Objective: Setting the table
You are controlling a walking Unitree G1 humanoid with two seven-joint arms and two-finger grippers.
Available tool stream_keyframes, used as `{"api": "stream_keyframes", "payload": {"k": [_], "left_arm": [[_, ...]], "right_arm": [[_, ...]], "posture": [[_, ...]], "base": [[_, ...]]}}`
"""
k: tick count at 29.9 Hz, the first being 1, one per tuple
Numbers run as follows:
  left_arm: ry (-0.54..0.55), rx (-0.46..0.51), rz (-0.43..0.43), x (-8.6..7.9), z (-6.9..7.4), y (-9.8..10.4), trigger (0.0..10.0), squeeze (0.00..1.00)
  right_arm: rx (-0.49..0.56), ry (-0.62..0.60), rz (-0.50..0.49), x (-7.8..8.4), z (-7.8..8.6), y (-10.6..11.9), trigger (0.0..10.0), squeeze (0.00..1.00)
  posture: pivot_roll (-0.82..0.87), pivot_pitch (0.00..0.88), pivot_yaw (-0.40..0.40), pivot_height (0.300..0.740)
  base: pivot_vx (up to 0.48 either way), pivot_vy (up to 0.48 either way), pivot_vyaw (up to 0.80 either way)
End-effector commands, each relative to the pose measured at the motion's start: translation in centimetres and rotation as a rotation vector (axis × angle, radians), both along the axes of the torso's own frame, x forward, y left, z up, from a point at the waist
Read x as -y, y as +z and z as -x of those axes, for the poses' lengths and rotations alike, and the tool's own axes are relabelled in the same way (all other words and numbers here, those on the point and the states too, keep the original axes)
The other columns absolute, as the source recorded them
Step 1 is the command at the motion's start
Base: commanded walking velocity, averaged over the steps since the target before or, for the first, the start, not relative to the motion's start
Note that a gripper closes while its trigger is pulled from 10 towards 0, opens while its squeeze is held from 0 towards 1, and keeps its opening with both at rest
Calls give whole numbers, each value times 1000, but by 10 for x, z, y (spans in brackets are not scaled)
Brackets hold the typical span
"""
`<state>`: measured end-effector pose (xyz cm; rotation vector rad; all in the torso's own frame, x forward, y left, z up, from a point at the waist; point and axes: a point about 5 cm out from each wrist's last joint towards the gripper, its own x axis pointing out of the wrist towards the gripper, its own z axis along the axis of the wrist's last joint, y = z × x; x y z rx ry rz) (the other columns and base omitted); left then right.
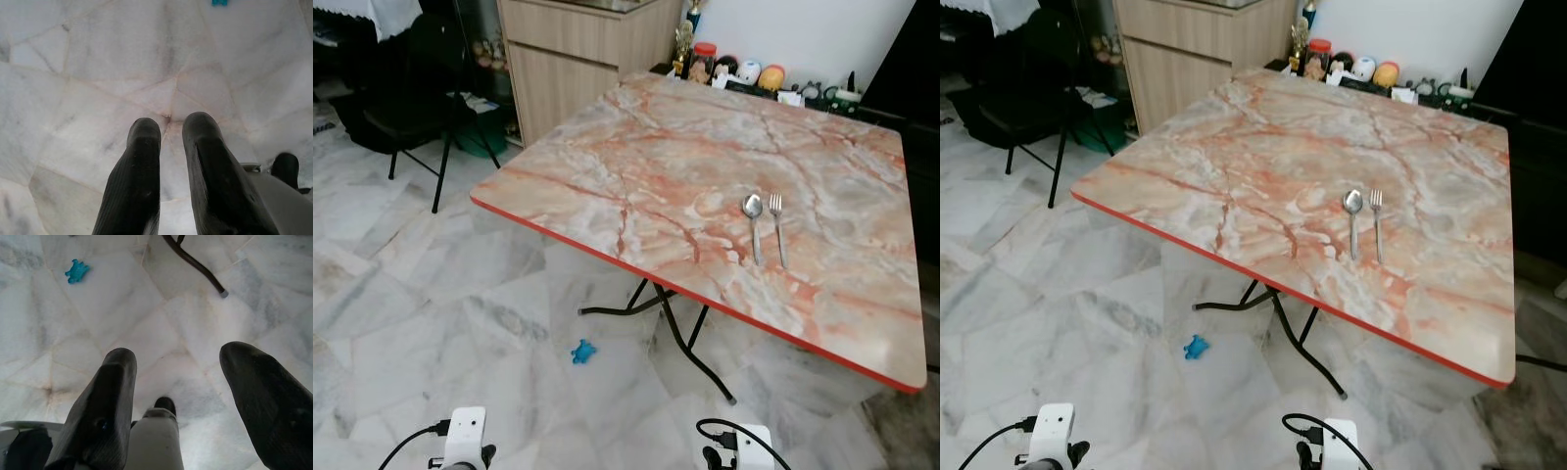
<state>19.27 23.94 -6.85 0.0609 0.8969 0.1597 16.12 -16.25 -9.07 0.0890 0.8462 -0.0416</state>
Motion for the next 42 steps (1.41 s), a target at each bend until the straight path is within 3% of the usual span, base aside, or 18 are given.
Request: {"api": "stream_keyframes", "payload": {"k": [1, 16, 23, 32, 37, 42], "left_arm": [[15, -15, 12, 3, 4, -3, 10000, 0], [26, -10, 11, 5, 4, -4, 10000, 0], [21, 0, 8, 6, 1, -2, 10000, 0], [5, 2, 3, 8, -1, -2, 10000, 0], [0, 8, 1, 9, -3, -1, 10000, 0], [1, 18, 1, 9, -5, 0, 10000, 0]], "right_arm": [[20, 4, 9, 4, -6, 3, 10000, 0], [113, -5, 15, 7, -16, 11, 10000, 0], [262, -52, 13, 7, -26, 23, 10000, 0], [474, -30, 32, 0, -18, 42, 10000, 0], [596, -7, 64, 4, -9, 65, 10000, 0], [697, -6, 95, 11, -12, 92, 10000, 0]], "posture": [[93, 0, -47, 740], [86, 0, -56, 740], [86, 0, -63, 740], [78, 0, -66, 740], [78, 0, -69, 740], [79, 0, -71, 740]], "base": [[0, 0, 0], [0, 0, 0], [0, 0, 0], [0, 0, 0], [0, 0, 0], [0, 0, 0]]}}
